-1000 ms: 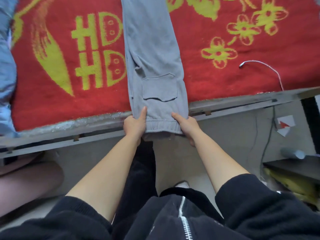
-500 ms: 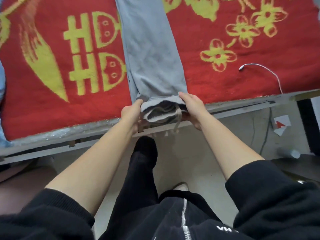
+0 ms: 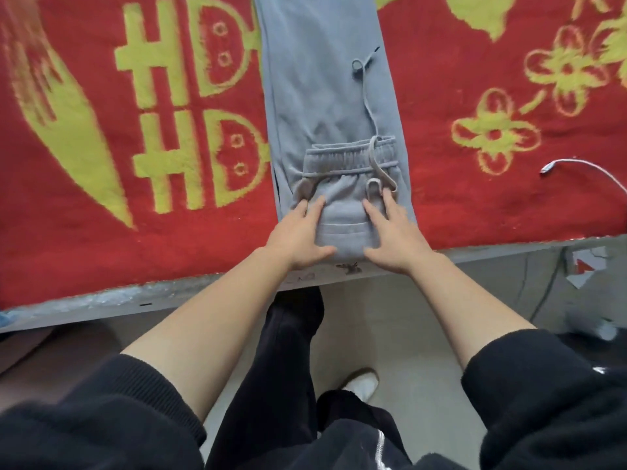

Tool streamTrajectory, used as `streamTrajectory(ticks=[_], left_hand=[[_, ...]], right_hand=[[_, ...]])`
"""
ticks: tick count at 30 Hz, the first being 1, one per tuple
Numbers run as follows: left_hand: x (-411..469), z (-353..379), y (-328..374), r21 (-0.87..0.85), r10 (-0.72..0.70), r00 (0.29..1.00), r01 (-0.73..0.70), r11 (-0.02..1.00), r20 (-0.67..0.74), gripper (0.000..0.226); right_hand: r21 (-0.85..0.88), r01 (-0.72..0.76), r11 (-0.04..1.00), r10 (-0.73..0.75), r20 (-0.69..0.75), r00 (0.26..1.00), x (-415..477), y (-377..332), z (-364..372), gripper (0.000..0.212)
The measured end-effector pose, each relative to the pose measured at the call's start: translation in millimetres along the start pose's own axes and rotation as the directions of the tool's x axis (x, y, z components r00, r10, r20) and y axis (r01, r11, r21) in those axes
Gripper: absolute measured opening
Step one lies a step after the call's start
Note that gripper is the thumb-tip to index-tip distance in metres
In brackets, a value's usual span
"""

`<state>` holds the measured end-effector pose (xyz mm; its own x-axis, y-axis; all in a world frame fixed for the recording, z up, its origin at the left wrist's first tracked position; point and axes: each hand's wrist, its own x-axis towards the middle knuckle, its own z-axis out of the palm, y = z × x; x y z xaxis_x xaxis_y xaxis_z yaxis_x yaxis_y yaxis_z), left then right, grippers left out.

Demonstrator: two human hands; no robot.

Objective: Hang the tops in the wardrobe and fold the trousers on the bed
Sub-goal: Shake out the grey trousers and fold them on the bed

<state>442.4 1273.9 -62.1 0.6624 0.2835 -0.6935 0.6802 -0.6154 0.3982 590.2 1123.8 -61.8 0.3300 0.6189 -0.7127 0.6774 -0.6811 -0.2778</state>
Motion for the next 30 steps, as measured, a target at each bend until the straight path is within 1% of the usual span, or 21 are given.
streamTrajectory(ticks=[2, 3, 5, 7, 8, 11, 13, 17, 19, 21, 23, 25, 27, 30], left_hand=[[-1, 14, 5, 0.192, -0.009, 1.000, 0.013, 0.981, -0.020, 0.123], [-1, 19, 8, 0.296, -0.010, 0.999, 0.021, 0.955, -0.039, 0.127], [1, 25, 13, 0.466, -0.019, 0.996, 0.057, 0.883, -0.086, 0.125], [4, 25, 16, 0.545, -0.024, 0.991, 0.093, 0.833, -0.133, 0.119], [4, 26, 18, 0.570, -0.019, 0.990, 0.097, 0.816, -0.142, 0.114], [-4, 33, 24, 0.609, 0.039, 0.986, 0.067, 0.791, -0.159, 0.089], [-10, 35, 25, 0.614, 0.051, 0.983, 0.068, 0.787, -0.174, 0.075], [-23, 24, 27, 0.518, 0.063, 0.977, 0.053, 0.854, -0.204, 0.046], [-36, 25, 29, 0.465, 0.053, 0.974, 0.056, 0.883, -0.218, 0.037], [-48, 31, 31, 0.387, -0.005, 0.976, 0.090, 0.918, -0.215, 0.038], [-63, 36, 34, 0.285, -0.076, 0.981, 0.126, 0.950, -0.179, 0.045], [-78, 41, 35, 0.175, -0.129, 0.987, 0.144, 0.974, -0.096, 0.055], [-89, 46, 34, 0.068, -0.172, 0.985, 0.171, 0.983, -0.002, 0.060], [-93, 40, 33, -0.036, -0.172, 0.980, 0.176, 0.984, 0.099, 0.052]], right_hand=[[-0.171, -0.006, 0.985, 0.004, -0.013, 1.000, 0, -1, 13, 0.112], [-0.232, -0.022, 0.972, 0.017, -0.022, 1.000, 1, -1, 18, 0.119], [-0.326, -0.055, 0.944, 0.034, -0.069, 0.997, 4, -1, 24, 0.126], [-0.389, -0.060, 0.919, 0.010, -0.130, 0.992, 6, 0, 24, 0.122], [-0.388, -0.050, 0.920, -0.011, -0.155, 0.988, 6, 1, 24, 0.117], [-0.346, -0.012, 0.938, -0.053, -0.178, 0.983, -2, 4, 30, 0.102], [-0.339, 0.007, 0.941, -0.072, -0.181, 0.981, -9, 6, 34, 0.091], [-0.318, 0.035, 0.947, -0.087, -0.151, 0.985, -24, 7, 25, 0.074], [-0.281, 0.056, 0.958, -0.099, -0.140, 0.985, -37, 7, 18, 0.062], [-0.222, 0.062, 0.973, -0.095, -0.137, 0.986, -51, 9, 14, 0.050], [-0.151, 0.049, 0.987, -0.066, -0.111, 0.992, -67, 11, 14, 0.043], [-0.100, 0.040, 0.994, -0.047, -0.063, 0.997, -84, 16, 17, 0.038], [-0.081, 0.038, 0.996, -0.040, -0.017, 0.999, -100, 21, 20, 0.032], [-0.047, 0.044, 0.998, -0.045, -0.007, 0.999, -114, 25, 11, 0.020]])
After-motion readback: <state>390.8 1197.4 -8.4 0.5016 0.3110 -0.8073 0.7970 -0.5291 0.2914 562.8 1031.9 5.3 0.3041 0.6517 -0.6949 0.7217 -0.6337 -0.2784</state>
